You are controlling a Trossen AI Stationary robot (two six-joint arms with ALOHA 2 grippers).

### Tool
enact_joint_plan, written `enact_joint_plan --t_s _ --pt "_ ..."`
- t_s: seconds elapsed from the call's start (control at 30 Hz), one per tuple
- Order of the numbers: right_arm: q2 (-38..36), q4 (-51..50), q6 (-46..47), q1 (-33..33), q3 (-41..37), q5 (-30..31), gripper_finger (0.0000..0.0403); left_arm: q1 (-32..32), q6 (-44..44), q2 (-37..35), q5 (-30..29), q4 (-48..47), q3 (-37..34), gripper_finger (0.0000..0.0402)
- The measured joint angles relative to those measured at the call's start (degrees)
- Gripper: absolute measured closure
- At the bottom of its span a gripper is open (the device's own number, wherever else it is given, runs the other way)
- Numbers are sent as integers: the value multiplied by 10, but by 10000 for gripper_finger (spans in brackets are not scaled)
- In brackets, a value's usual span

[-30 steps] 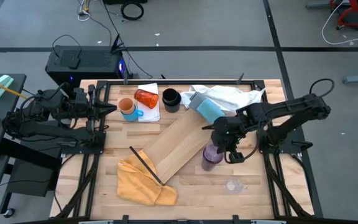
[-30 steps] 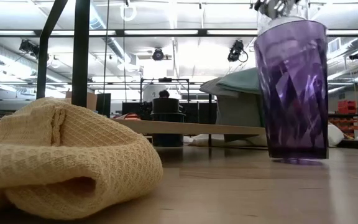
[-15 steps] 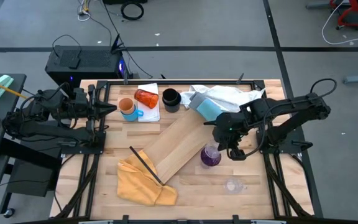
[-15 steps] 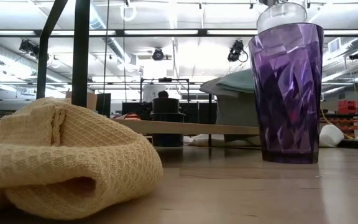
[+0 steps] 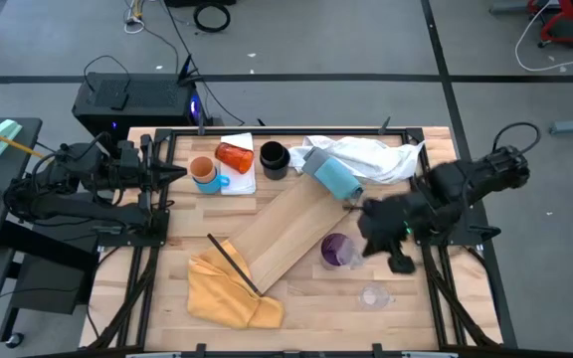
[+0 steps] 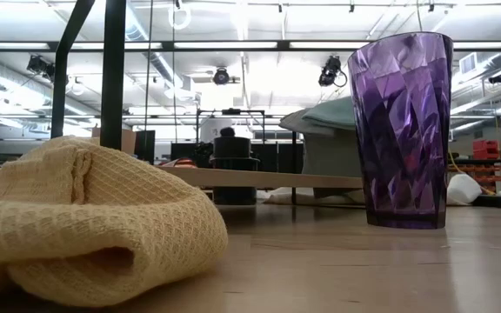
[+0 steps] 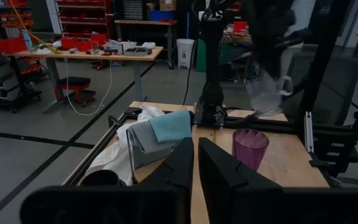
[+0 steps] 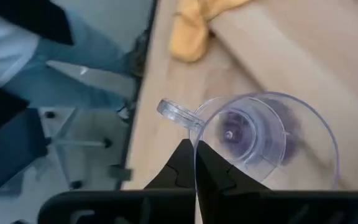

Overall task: Stack small to large cups/mugs on shelf
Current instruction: Stack the transparent mug on the mug

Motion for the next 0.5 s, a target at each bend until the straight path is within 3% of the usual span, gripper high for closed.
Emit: enact_joint_plan --t_s 0.3,0.5 --pt "5 -5 148 119 -46 62 403 0 0 0 -4 0 0 361" --pt "7 48 217 168 -122 64 403 0 0 0 -5 0 0 367"
